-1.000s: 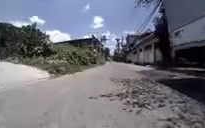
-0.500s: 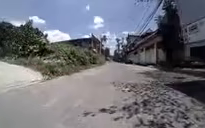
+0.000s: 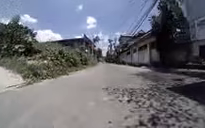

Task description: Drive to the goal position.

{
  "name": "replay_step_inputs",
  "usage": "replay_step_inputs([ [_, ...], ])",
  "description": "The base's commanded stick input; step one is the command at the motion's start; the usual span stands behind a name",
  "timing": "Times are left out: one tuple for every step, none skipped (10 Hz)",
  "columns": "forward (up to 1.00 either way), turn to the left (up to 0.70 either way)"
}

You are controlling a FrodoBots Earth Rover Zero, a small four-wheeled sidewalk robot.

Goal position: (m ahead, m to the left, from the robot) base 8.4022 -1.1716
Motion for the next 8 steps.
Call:
replay_step_inputs([
  [1.0,-0.32],
  [1.0,-0.23],
  [1.0,0.03],
  [1.0,0.08],
  [1.0,-0.25],
  [1.0,-0.32],
  [1.0,-0.32],
  [1.0,-0.32],
])
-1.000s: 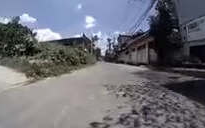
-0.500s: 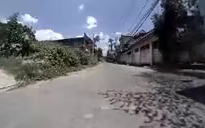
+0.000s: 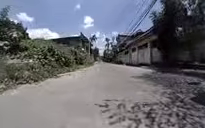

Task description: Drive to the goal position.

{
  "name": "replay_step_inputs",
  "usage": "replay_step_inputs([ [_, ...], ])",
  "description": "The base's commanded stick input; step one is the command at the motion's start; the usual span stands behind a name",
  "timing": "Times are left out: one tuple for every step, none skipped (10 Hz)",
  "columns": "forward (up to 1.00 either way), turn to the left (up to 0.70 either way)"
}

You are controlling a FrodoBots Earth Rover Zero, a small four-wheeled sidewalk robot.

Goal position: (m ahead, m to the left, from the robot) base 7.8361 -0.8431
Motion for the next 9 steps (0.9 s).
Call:
replay_step_inputs([
  [1.0,-0.32],
  [1.0,-0.22],
  [1.0,-0.03],
  [1.0,0.08],
  [1.0,0.08],
  [1.0,0.0],
  [1.0,-0.25],
  [1.0,-0.32],
  [1.0,-0.32],
])
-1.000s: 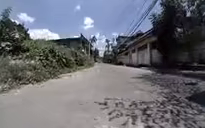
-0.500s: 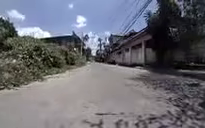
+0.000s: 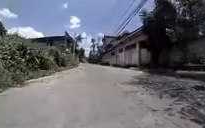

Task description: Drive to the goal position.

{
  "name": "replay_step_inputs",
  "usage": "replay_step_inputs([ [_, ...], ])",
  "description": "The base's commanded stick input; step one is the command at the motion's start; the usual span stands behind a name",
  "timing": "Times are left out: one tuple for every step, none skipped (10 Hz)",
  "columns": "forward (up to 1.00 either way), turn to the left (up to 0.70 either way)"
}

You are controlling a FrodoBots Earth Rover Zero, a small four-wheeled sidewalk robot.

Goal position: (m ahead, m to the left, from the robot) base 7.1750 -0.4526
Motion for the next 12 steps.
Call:
replay_step_inputs([
  [1.0,-0.32],
  [1.0,-0.32],
  [1.0,-0.09],
  [1.0,0.08],
  [1.0,0.08],
  [1.0,0.08],
  [1.0,0.08],
  [1.0,0.08],
  [1.0,-0.22],
  [1.0,-0.2],
  [1.0,-0.03],
  [1.0,0.08],
])
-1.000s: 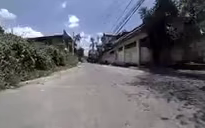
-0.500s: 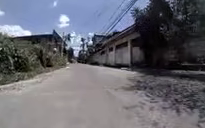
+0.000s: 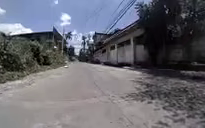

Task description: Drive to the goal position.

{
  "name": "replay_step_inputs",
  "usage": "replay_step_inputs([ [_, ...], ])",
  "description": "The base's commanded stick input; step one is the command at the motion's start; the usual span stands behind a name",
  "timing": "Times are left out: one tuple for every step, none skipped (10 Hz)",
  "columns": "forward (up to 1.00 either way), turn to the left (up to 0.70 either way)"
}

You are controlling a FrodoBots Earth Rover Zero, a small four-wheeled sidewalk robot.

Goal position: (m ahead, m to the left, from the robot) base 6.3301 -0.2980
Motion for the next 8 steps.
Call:
replay_step_inputs([
  [1.0,0.08],
  [1.0,0.08],
  [1.0,0.08],
  [1.0,0.06],
  [1.0,-0.08],
  [1.0,-0.22],
  [1.0,-0.32],
  [1.0,-0.13],
])
